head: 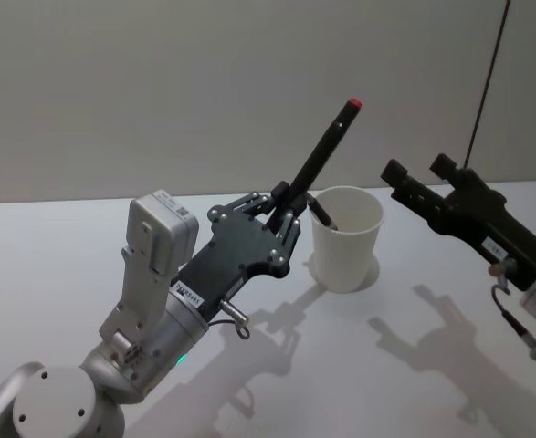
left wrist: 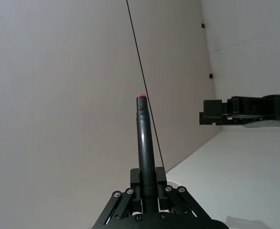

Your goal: Place the pen into the pen holder.

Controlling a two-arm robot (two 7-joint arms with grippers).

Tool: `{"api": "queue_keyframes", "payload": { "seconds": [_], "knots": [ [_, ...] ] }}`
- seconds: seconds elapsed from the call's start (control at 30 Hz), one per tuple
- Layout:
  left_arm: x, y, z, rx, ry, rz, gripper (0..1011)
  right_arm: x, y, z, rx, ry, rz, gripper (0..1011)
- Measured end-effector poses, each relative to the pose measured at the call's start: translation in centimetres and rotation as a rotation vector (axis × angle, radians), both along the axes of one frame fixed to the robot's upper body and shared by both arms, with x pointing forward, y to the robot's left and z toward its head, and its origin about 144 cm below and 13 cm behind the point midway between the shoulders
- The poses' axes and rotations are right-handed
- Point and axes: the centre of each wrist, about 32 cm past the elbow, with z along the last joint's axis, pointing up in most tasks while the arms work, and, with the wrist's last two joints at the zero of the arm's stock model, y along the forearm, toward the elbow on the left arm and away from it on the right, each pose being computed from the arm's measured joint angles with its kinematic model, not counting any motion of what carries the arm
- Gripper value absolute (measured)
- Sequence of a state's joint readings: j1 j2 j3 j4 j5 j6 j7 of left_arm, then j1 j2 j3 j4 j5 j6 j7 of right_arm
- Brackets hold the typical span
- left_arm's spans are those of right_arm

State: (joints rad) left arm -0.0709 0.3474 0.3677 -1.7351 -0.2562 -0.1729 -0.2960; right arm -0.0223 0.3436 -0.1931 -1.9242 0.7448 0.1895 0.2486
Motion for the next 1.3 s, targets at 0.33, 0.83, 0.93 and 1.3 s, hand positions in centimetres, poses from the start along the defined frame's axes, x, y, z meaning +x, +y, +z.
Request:
{"api": "queue_keyframes", "payload": {
  "seconds": [0.33, 0.83, 0.93, 1.3],
  "knots": [
    [0.0, 0.0, 0.0, 0.000, 0.000, 0.000, 185, 0.6, 1.4, 0.8, 0.089, 0.040, 0.020, 1001],
    [0.0, 0.0, 0.0, 0.000, 0.000, 0.000, 185, 1.9, 3.5, 1.5, 0.189, 0.116, 0.041, 1001],
    [0.0, 0.0, 0.0, 0.000, 0.000, 0.000, 186, 2.2, 3.9, 1.7, 0.201, 0.129, 0.044, 1001],
    [0.0, 0.0, 0.0, 0.000, 0.000, 0.000, 185, 3.3, 5.3, 2.2, 0.223, 0.166, 0.059, 1002]
  ]
}}
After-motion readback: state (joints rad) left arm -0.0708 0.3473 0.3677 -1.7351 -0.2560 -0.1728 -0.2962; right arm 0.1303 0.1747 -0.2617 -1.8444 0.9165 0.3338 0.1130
